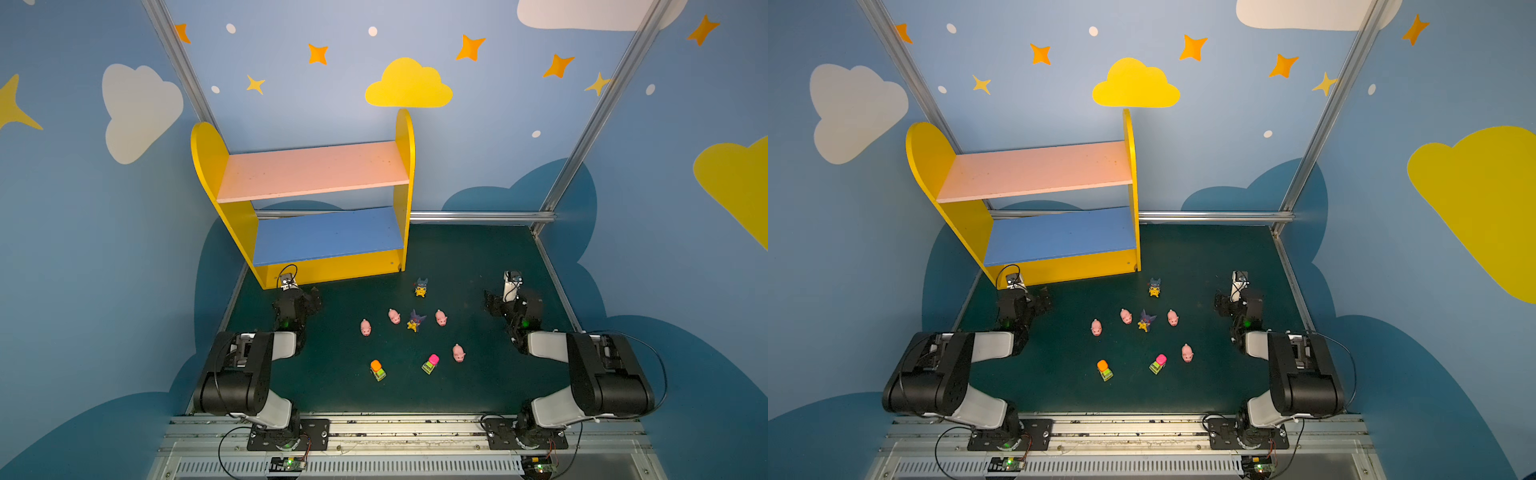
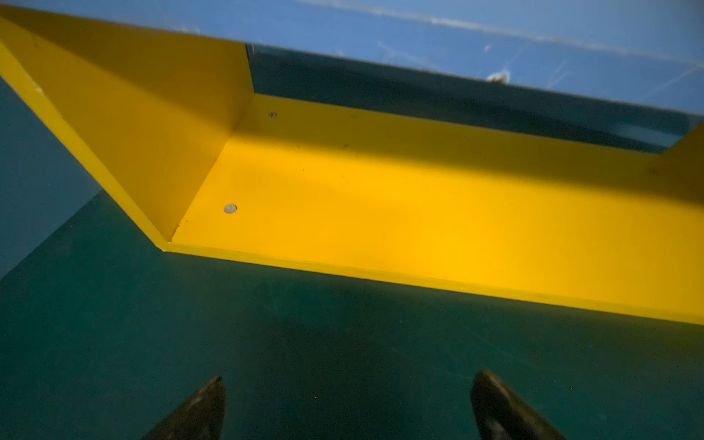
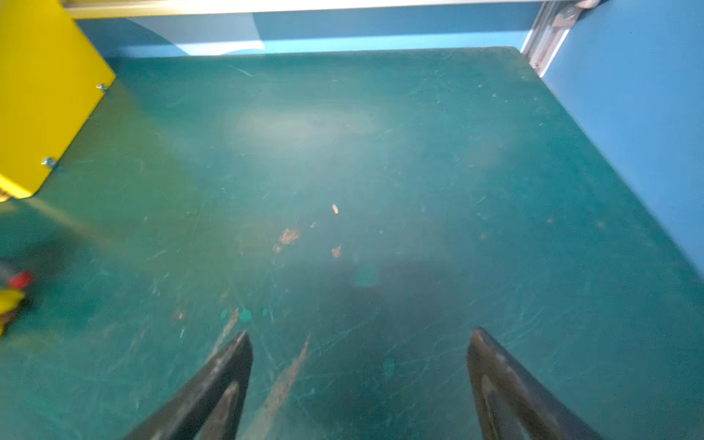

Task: Organize plastic toys on shelves
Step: Pick up the plastic toy from the bottom-center of the table.

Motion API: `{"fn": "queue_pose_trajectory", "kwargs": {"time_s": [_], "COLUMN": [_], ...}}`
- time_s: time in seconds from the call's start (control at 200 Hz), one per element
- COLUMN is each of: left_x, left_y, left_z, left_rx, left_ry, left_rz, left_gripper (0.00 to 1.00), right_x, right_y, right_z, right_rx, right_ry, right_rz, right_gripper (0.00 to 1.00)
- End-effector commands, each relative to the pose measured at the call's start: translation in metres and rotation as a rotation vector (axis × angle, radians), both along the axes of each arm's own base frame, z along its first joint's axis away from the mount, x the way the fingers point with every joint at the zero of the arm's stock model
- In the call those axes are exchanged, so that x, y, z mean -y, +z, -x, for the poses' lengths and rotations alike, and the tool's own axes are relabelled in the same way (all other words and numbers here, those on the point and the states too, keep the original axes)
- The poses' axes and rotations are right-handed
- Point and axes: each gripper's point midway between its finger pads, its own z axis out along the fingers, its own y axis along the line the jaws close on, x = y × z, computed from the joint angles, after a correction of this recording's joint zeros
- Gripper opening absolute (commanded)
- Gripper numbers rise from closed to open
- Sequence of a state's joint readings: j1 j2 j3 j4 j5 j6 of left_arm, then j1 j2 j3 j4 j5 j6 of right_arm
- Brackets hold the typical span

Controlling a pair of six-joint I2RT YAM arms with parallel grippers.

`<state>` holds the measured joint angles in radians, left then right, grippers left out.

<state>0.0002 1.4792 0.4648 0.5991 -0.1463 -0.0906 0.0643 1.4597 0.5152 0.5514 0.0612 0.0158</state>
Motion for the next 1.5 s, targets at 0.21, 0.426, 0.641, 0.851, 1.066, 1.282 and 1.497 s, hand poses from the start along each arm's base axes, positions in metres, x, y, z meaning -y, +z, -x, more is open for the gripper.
{"fn": "queue_pose_trajectory", "kwargs": {"time_s": [0.21, 0.426, 0.641, 0.851, 1.066, 1.282, 1.497], "left_x": [0.014, 0.056, 0.096, 0.085, 0.061, 0.064, 0.062], "left_y": [0.060, 0.077, 0.068, 0.065, 0.058, 0.046, 0.041], "left_z": [-0.001, 0.033, 0.099, 0.164, 0.204, 0.209, 0.197], "left_rx": [-0.036, -0.099, -0.198, -0.202, -0.213, -0.297, -0.303], "left_ry": [0.069, 0.078, -0.013, 0.038, 0.102, 0.141, 0.182], "left_rz": [0.026, 0.141, 0.217, 0.345, 0.396, 0.405, 0.358], "left_gripper": [1.00, 1.00, 1.00, 1.00, 0.98, 0.97, 0.98], "right_x": [0.001, -0.079, -0.143, -0.183, -0.218, -0.254, -0.299], "right_y": [0.067, 0.100, 0.104, 0.097, 0.083, 0.057, 0.040], "right_z": [0.017, 0.062, 0.109, 0.159, 0.212, 0.244, 0.262], "right_rx": [-0.157, -0.225, -0.272, -0.358, -0.403, -0.473, -0.529], "right_ry": [-0.196, 0.073, 0.266, 0.414, 0.544, 0.633, 0.727], "right_rz": [-0.033, -0.117, -0.151, -0.165, -0.216, -0.253, -0.256], "right_gripper": [0.87, 0.85, 0.83, 0.79, 0.76, 0.72, 0.67]}}
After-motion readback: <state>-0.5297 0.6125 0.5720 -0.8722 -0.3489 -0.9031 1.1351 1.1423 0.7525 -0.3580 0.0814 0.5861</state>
